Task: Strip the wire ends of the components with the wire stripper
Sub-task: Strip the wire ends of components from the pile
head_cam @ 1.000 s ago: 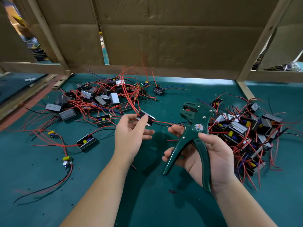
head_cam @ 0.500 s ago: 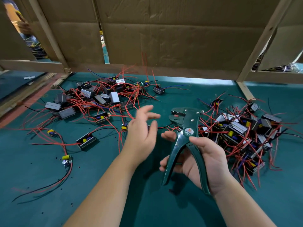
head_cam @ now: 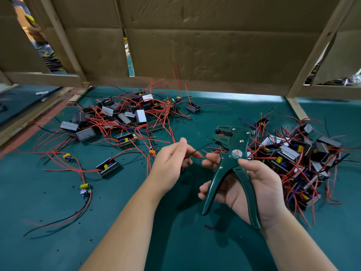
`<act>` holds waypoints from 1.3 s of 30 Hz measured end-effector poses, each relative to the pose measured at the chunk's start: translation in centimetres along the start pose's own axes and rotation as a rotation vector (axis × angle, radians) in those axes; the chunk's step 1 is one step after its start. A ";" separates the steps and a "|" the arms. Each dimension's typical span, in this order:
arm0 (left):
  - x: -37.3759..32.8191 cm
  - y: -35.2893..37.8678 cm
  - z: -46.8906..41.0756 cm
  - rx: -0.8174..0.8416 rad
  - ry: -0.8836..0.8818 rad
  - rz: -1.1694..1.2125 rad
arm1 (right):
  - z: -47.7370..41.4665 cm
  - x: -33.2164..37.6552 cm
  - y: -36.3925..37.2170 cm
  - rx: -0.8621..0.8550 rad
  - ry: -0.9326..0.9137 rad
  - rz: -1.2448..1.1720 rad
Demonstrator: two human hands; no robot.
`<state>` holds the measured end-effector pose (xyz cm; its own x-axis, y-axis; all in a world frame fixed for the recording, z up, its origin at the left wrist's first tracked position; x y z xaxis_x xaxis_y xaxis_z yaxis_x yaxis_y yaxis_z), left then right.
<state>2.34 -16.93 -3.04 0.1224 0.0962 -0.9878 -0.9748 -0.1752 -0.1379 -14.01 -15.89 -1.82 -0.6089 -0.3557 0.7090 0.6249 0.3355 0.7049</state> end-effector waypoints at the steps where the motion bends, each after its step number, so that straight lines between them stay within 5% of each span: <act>1: -0.1 -0.1 -0.1 0.002 -0.026 0.025 | 0.0 0.0 0.1 0.002 0.001 0.000; 9: 0.1 0.0 0.6 0.185 0.024 -0.266 | 0.1 0.1 0.2 -0.006 -0.034 0.045; 13: 0.0 -0.8 0.2 0.069 0.092 -0.322 | 0.0 0.4 0.1 -0.014 -0.104 0.037; 21: -0.1 -1.9 -0.3 -0.099 0.048 0.009 | 0.2 0.4 -0.3 -0.063 -0.078 0.166; 28: -1.1 -1.6 0.6 -0.112 0.141 -0.098 | 0.7 -1.2 0.7 0.083 0.100 0.082; 39: -1.8 -1.5 1.0 -0.080 0.264 -0.118 | 0.8 -1.4 1.1 0.191 0.095 0.074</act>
<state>3.41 -15.85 -0.96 0.2885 -0.1358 -0.9478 -0.9345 -0.2557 -0.2478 -12.81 -14.35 -1.99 -0.5106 -0.4012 0.7605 0.5567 0.5198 0.6480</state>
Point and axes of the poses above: each hand's wrist, its own z-axis away from the middle knuckle, its own y-axis out of the palm, x = y × z, the point moved 3 cm from there along -z, towards the middle knuckle, and after that the axes turned 13 degrees about -y, right-handed, at the moved point
